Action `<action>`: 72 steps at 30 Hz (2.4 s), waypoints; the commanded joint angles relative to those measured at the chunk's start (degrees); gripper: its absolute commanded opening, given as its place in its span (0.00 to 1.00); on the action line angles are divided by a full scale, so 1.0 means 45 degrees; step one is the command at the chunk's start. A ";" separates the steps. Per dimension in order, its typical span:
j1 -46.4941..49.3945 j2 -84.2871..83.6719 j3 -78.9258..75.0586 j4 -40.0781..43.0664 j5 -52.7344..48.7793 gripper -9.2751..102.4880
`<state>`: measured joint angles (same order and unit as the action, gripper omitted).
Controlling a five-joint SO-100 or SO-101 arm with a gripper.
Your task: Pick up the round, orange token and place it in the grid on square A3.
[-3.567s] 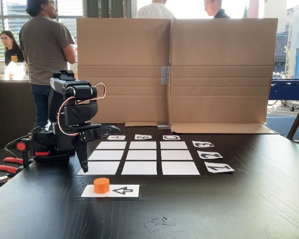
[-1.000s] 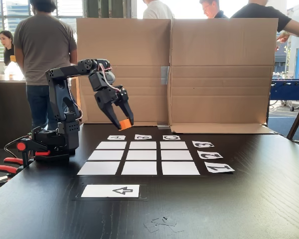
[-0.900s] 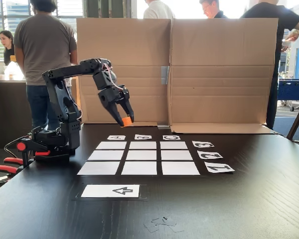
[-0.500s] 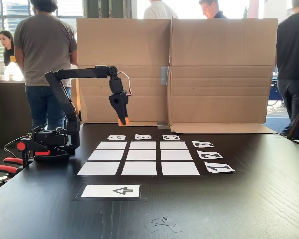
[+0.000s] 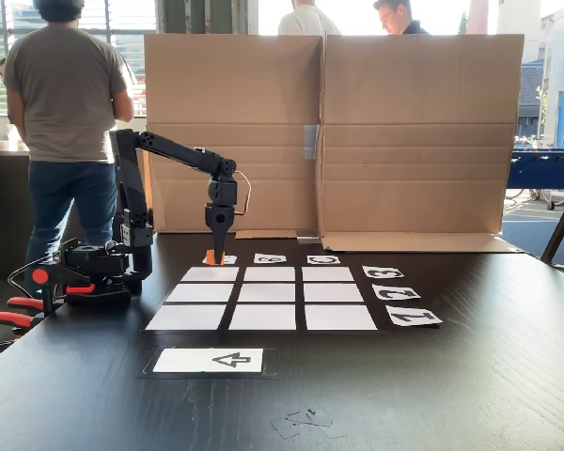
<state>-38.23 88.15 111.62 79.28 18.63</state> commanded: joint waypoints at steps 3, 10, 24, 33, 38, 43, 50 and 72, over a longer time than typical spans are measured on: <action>0.0430 -0.0391 0.0078 -0.1074 0.1016 0.20; 0.0625 -0.0098 0.0918 -0.2012 0.1055 0.50; 0.2363 0.3477 0.1719 -0.1133 0.0742 0.70; 0.8477 0.7227 -0.2598 -0.0488 0.1289 0.70; 1.4238 0.7500 -0.6895 -0.3848 0.5742 0.17; 2.0371 0.7930 -0.7383 -0.6621 0.9727 0.08; 2.7695 1.1406 -0.2773 -0.8008 1.4746 0.09; 3.0488 2.2773 1.4121 -0.8867 1.4902 0.09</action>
<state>98.00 190.02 174.81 40.61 85.08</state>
